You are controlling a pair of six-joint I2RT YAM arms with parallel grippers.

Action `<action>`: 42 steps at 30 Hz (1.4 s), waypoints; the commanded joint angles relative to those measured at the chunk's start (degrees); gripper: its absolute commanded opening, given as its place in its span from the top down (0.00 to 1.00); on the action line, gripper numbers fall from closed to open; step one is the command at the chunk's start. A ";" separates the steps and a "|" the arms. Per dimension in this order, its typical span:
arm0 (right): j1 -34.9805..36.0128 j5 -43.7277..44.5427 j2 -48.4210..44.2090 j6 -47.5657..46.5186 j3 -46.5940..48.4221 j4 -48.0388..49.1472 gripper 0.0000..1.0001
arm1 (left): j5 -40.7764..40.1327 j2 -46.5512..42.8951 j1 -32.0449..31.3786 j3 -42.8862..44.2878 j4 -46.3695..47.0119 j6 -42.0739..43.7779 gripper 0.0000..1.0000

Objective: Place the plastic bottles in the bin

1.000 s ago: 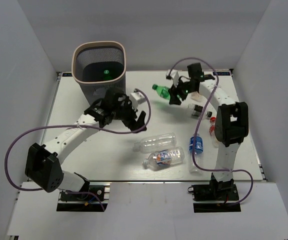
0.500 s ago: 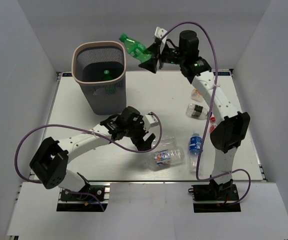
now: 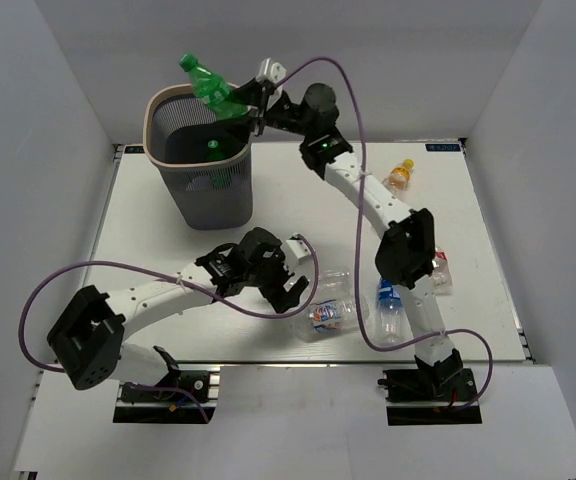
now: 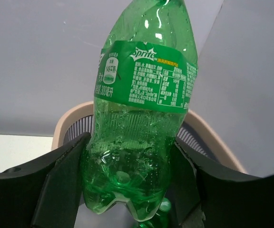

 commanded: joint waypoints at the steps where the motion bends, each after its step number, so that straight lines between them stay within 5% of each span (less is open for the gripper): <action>1: 2.61 5.51 2.97 1.05 3.35 4.81 0.81 | -2.35 -3.46 -1.10 -0.77 0.41 -1.16 0.01; 2: 2.97 5.78 3.33 0.70 3.52 4.81 0.78 | -2.88 -4.07 -1.10 -0.77 0.40 -1.77 0.01; 4: 3.76 7.53 4.48 0.43 3.09 4.81 0.43 | -3.41 -4.77 -1.63 -1.46 -0.21 -2.39 0.01; 5: 3.76 7.80 4.83 -0.17 3.43 4.81 0.10 | -3.41 -5.39 -2.24 -1.47 -0.21 -2.92 0.01; 15: 1.40 10.17 -2.27 -0.44 -1.63 6.04 0.11 | -5.08 -1.54 -4.44 -1.22 1.63 0.24 0.01; 18: -2.98 9.48 -9.04 1.73 -6.91 1.39 0.50 | -5.60 2.85 -4.97 0.63 2.95 3.31 0.01; 19: -3.96 8.69 -13.14 2.45 -10.07 0.16 0.90 | -6.48 3.82 -4.97 1.42 3.73 3.84 0.01; 20: -6.41 7.64 -14.93 3.76 -11.92 -2.98 1.00 | -6.49 5.57 -4.97 1.43 4.26 4.98 0.01; 24: -15.11 3.78 -29.31 2.46 -28.97 -6.96 0.98 | -10.70 9.36 -4.97 3.01 6.90 6.04 0.01; 25: -16.18 1.58 -31.27 -0.68 -37.87 -9.32 0.92 | -11.40 10.06 -4.97 3.01 7.52 6.04 0.01; 28: -20.40 -3.35 -41.12 -11.45 -50.48 -19.51 0.53 | -12.72 12.87 -4.97 3.63 9.10 6.04 0.01; 33: -22.95 -5.30 -58.26 -24.42 -69.23 -32.17 0.35 | -18.17 16.48 -4.97 4.77 12.09 5.52 0.02; 36: -23.92 -5.91 -65.11 -26.81 -75.74 -35.96 0.35 | -20.02 20.51 -4.97 7.92 12.09 5.52 0.15; 39: -24.89 -7.14 -70.12 -28.04 -79.17 -40.36 0.36 | -19.41 24.74 -4.97 12.66 9.30 4.99 0.48; 40: -24.98 -7.14 -70.57 -28.04 -79.88 -41.15 0.36 | -18.80 27.01 -4.97 13.72 8.58 4.99 0.66; 42: -25.59 -7.58 -71.80 -28.22 -80.84 -41.95 0.39 | -17.74 27.65 -4.97 15.31 7.87 4.99 0.78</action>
